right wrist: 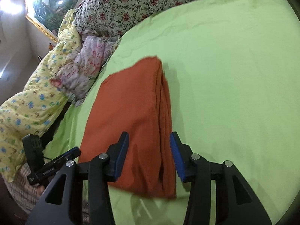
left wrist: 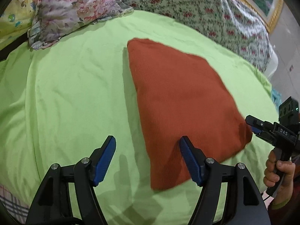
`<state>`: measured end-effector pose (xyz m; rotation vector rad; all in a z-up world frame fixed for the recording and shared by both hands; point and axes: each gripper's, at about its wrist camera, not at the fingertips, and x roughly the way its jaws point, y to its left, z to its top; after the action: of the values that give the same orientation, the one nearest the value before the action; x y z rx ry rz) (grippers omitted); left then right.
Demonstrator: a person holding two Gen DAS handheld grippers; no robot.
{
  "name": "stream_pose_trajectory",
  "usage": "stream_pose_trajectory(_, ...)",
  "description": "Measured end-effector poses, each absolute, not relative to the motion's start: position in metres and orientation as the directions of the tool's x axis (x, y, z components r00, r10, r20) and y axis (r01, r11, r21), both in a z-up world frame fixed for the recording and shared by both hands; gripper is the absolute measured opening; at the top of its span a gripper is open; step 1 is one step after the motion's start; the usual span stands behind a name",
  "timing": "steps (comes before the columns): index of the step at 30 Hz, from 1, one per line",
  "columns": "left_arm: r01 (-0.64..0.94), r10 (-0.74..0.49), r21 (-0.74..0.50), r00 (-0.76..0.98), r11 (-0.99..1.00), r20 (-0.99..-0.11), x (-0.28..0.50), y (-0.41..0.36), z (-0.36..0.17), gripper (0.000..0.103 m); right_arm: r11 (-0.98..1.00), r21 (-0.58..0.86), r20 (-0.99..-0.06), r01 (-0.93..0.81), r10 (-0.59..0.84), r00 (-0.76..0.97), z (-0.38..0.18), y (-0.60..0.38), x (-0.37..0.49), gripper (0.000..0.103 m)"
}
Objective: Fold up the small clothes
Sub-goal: 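Lay the fold down, open the right gripper and withdraw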
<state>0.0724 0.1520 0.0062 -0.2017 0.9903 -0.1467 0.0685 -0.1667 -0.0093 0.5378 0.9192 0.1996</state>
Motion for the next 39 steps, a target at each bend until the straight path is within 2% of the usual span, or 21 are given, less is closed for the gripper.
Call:
stream_pose_trajectory(2, 0.026, -0.191, -0.208, 0.52, 0.978, -0.833, 0.069, 0.148, -0.003, 0.072, 0.847, 0.528, -0.707, 0.06, 0.4, 0.583, -0.017, -0.162, 0.059, 0.046)
stream_pose_trajectory(4, 0.021, -0.19, -0.207, 0.497, 0.978, -0.847, 0.069, 0.148, -0.012, 0.072, 0.865, 0.497, -0.735, 0.07, 0.378, 0.563, -0.024, -0.158, 0.055, 0.032)
stream_pose_trajectory(5, 0.02, -0.189, -0.206, 0.492, 0.978, -0.85, 0.069, 0.149, -0.014, 0.072, 0.876, 0.476, -0.755, 0.074, 0.364, 0.545, -0.027, -0.156, 0.054, 0.014)
stream_pose_trajectory(6, 0.019, -0.185, -0.201, 0.487, 0.979, -0.854, 0.068, 0.149, -0.015, 0.072, 0.874, 0.48, -0.756, 0.073, 0.371, 0.54, -0.027, -0.155, 0.054, 0.011)
stream_pose_trajectory(10, 0.041, -0.178, -0.181, 0.474, 0.983, -0.862, 0.065, 0.147, -0.02, 0.072, 0.878, 0.478, -0.732, 0.034, 0.376, 0.568, -0.007, -0.154, 0.048, 0.007)
stream_pose_trajectory(14, 0.055, -0.182, -0.178, 0.475, 0.983, -0.861, 0.063, 0.148, -0.027, 0.073, 0.93, 0.364, -0.802, 0.038, 0.293, 0.521, -0.027, -0.15, 0.048, 0.005)
stream_pose_trajectory(19, 0.06, -0.152, -0.14, 0.492, 0.988, -0.857, 0.059, 0.14, -0.026, 0.073, 0.915, 0.399, -0.789, 0.053, 0.313, 0.529, -0.043, -0.157, 0.046, 0.005)
stream_pose_trajectory(24, 0.091, -0.206, -0.187, 0.538, 0.978, -0.817, 0.037, 0.133, -0.014, 0.069, 0.925, 0.372, -0.799, 0.08, 0.275, 0.534, -0.03, -0.155, 0.035, 0.017)
stream_pose_trajectory(27, 0.149, -0.244, -0.194, 0.569, 0.97, -0.785, 0.021, 0.121, -0.002, 0.069, 0.919, 0.384, -0.776, 0.086, 0.27, 0.57, -0.02, -0.157, 0.022, 0.017)
stream_pose_trajectory(35, 0.207, -0.258, -0.166, 0.584, 0.964, -0.77, -0.003, 0.087, 0.01, 0.071, 0.909, 0.415, -0.707, 0.036, 0.298, 0.641, 0.008, -0.147, -0.01, 0.018)
stream_pose_trajectory(37, 0.207, -0.251, -0.157, 0.587, 0.966, -0.77, -0.011, 0.082, 0.011, 0.071, 0.908, 0.419, -0.702, 0.019, 0.311, 0.641, 0.011, -0.141, -0.016, 0.027)
stream_pose_trajectory(39, 0.196, -0.225, -0.133, 0.594, 0.972, -0.773, -0.02, 0.079, 0.009, 0.071, 0.911, 0.413, -0.698, 0.007, 0.311, 0.644, 0.012, -0.134, -0.022, 0.043)
